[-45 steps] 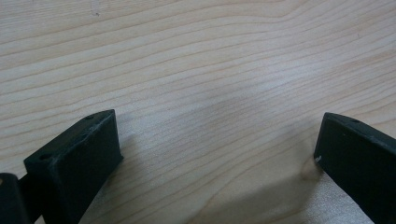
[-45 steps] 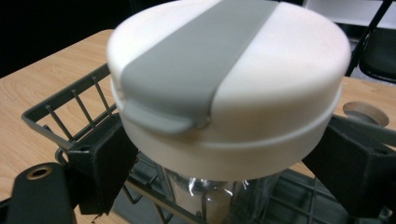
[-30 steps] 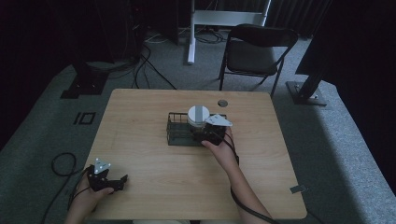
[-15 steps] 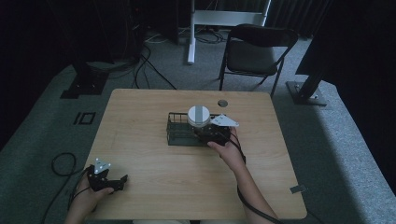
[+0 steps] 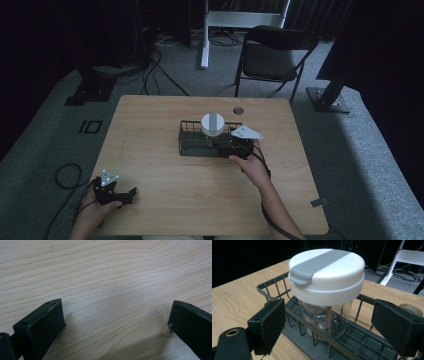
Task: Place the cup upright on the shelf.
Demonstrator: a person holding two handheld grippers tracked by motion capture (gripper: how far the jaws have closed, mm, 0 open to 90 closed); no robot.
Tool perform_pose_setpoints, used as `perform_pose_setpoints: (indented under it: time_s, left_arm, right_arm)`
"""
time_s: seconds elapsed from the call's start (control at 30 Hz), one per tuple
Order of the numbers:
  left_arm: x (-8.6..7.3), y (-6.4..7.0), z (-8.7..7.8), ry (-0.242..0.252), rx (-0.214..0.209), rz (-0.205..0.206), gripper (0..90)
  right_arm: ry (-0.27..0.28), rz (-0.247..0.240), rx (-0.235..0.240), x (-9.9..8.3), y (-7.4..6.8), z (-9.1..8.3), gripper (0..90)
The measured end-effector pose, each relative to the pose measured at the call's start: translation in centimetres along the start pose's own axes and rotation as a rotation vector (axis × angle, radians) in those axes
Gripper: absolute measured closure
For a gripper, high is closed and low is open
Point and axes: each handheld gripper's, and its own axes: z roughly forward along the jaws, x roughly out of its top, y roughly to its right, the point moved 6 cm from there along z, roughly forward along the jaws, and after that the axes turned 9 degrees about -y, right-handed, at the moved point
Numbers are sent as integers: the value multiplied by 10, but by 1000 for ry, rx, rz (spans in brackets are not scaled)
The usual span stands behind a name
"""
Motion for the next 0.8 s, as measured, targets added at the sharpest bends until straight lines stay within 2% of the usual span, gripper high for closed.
perform_pose_setpoints:
  time_s: [0.4,0.8]
  left_arm:
    - [0,0,0,0,0,0,7]
    - [0,0,0,0,0,1,7]
  right_arm:
    - [9,3,-4,-16,7,-25,122]
    - [19,1,-40,-33,21,-54,122]
